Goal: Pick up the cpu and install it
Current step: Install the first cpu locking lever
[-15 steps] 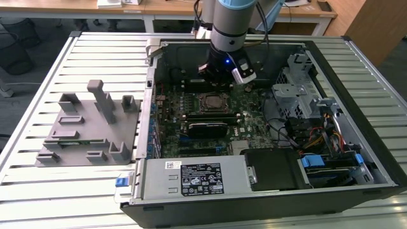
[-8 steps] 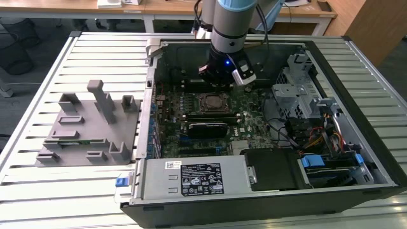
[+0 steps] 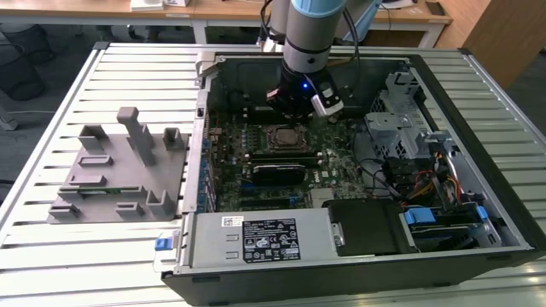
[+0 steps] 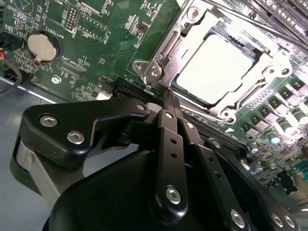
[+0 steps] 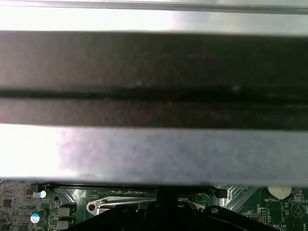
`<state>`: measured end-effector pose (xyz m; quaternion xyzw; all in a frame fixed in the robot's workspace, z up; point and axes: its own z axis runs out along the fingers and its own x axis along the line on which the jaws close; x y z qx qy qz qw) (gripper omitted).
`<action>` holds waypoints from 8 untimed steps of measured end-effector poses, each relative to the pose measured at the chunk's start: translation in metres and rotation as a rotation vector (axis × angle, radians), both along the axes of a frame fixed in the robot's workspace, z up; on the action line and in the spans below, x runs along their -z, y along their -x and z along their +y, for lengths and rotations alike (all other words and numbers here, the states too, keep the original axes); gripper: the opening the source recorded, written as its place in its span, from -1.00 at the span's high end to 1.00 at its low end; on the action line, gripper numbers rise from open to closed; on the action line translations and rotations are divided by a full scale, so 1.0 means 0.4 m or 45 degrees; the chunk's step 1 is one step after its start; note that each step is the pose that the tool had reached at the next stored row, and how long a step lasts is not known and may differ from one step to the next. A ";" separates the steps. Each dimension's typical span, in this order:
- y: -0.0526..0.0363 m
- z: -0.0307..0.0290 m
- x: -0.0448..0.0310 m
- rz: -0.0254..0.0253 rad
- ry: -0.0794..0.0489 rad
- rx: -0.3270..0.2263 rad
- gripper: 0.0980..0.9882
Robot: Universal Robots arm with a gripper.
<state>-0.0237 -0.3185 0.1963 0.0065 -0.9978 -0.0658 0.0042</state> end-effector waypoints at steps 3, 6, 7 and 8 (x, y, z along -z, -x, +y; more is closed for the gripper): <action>0.000 0.000 0.001 0.0008 0.008 0.000 0.98; 0.000 0.000 -0.004 0.0007 0.008 0.000 0.98; 0.000 0.000 -0.007 0.0007 0.008 0.000 0.98; 0.000 0.000 -0.007 0.0006 0.008 0.000 0.98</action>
